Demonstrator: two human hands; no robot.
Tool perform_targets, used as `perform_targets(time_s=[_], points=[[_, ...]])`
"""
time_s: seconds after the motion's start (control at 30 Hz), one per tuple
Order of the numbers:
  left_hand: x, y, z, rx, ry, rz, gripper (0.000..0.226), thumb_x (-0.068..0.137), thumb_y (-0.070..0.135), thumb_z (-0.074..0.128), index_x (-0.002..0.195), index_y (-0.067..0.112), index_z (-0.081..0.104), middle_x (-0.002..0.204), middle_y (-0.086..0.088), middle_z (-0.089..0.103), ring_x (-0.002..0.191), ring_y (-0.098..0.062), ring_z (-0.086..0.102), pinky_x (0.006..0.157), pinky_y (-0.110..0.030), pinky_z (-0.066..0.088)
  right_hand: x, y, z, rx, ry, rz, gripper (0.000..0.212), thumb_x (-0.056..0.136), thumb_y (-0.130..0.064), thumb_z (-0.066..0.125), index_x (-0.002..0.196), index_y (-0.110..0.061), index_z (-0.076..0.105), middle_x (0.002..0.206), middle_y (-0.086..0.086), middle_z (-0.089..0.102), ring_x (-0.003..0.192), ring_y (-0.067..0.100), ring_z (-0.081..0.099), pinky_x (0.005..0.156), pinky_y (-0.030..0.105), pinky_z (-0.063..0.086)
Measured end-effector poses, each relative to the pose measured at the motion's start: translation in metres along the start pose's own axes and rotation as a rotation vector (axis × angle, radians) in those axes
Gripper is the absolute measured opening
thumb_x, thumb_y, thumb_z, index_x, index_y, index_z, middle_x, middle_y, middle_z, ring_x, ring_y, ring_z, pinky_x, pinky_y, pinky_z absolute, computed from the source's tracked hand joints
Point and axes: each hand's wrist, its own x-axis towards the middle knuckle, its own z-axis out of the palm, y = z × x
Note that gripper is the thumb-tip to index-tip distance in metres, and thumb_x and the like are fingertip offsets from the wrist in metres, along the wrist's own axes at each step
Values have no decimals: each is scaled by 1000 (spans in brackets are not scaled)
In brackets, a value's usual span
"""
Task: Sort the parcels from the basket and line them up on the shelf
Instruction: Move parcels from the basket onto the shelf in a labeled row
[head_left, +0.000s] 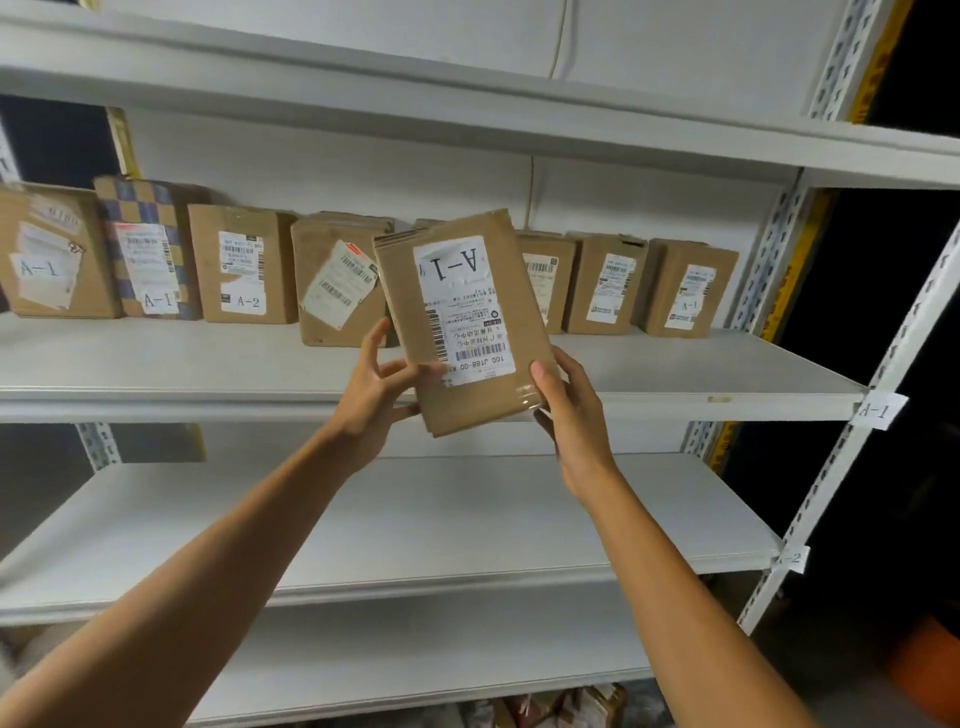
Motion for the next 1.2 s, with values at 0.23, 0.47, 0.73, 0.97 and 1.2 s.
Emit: perform_targets(time_s=[0.23,0.47,0.73,0.97,1.2], points=[[13,-12,30,-97,118,91,116,52,19,87,139,50,16,120,-14,62,103,-22,67,73,-45,58,7,13,33,129,-135,135,67,78,-44,71,138,-36,41,127,-3,63,111,16,65,89,34,55],[30,-14,26,61,186,113,113,54,53,84,141,49,11,130,-13,53,118,-27,57,88,-54,53,33,24,10,317,-86,106,69,75,-28,79,135,-35,46,112,-7,70,108,17,66,88,45,56],[64,0,29,272,195,277,84,62,47,82,129,28,34,121,-12,62,108,-24,65,92,-37,54,83,24,-20,353,-15,67,78,51,-43,84,119,-18,54,107,-3,70,105,14,66,96,34,51],[74,-9,40,463,273,295,98,59,52,80,139,28,30,139,0,46,124,-11,51,103,-25,42,100,21,-2,383,168,-30,59,77,-27,80,125,-17,49,118,-2,64,104,1,63,92,19,52],[73,-31,59,400,393,301,87,69,45,80,141,23,36,132,2,57,116,-6,57,92,-25,50,119,19,10,395,-5,-104,83,76,-24,79,145,-18,34,138,1,55,115,2,60,95,24,52]])
